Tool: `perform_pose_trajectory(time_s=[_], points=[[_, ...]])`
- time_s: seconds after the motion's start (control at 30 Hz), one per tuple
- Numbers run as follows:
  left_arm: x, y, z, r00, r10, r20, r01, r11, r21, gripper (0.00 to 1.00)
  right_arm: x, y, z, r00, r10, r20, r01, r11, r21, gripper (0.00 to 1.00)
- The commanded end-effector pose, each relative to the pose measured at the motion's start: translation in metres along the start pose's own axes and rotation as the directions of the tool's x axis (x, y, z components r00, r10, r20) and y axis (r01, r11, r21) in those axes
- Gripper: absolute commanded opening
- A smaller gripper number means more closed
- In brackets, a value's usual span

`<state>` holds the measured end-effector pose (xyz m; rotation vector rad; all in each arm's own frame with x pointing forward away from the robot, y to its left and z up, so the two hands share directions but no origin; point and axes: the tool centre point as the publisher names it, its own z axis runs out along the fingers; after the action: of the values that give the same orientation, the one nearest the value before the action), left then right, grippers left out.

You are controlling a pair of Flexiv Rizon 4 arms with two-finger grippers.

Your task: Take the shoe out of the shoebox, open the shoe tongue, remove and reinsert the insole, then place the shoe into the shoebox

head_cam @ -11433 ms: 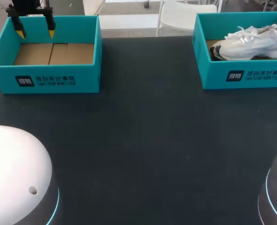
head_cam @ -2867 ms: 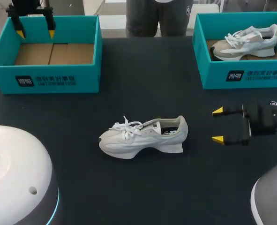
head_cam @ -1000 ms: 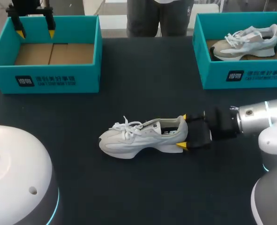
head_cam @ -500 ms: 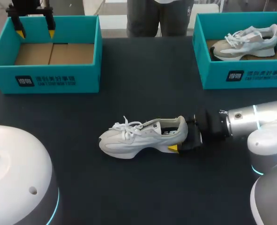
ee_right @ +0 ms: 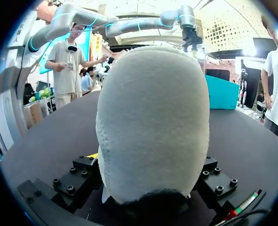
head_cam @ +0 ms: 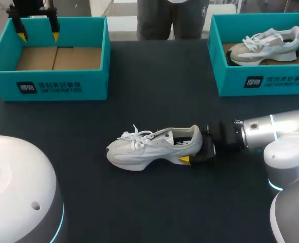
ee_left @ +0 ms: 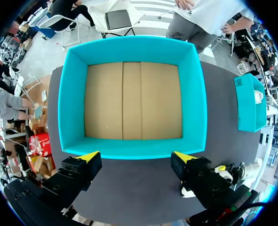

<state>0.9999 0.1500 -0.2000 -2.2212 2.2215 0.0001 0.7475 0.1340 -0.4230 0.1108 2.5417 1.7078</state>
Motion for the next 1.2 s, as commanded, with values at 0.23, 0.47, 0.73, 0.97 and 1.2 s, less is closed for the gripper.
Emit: perform_pose_trajectory(time_s=[0.23, 0.47, 0.73, 0.97, 1.2], points=[[0.031, 0.027, -0.004, 0.999, 0.031, -0.019, -0.03, 0.999, 0.03, 1.0, -0.002, -0.003, 0.005, 1.0, 0.0, 0.003, 0.0, 1.0, 0.003, 0.0], [0.097, 0.084, -0.007, 0.996, 0.032, -0.087, -0.031, 0.999, 0.012, 1.0, -0.002, -0.003, 0.005, 1.0, 0.0, 0.003, 0.0, 1.0, 0.003, 0.0], [0.152, 0.149, -0.009, 0.995, -0.013, -0.099, 0.012, 1.0, -0.015, 1.0, -0.002, -0.003, 0.005, 1.0, 0.0, 0.003, 0.0, 1.0, 0.003, 0.0], [0.19, 0.185, -0.01, 0.996, -0.089, 0.001, 0.089, 0.996, 0.003, 1.0, -0.002, -0.003, 0.005, 1.0, 0.0, 0.003, 0.0, 1.0, 0.003, 0.0], [0.19, 0.185, -0.01, 0.996, -0.089, 0.001, 0.089, 0.996, 0.003, 1.0, -0.002, -0.003, 0.005, 1.0, 0.0, 0.003, 0.0, 1.0, 0.003, 0.0]])
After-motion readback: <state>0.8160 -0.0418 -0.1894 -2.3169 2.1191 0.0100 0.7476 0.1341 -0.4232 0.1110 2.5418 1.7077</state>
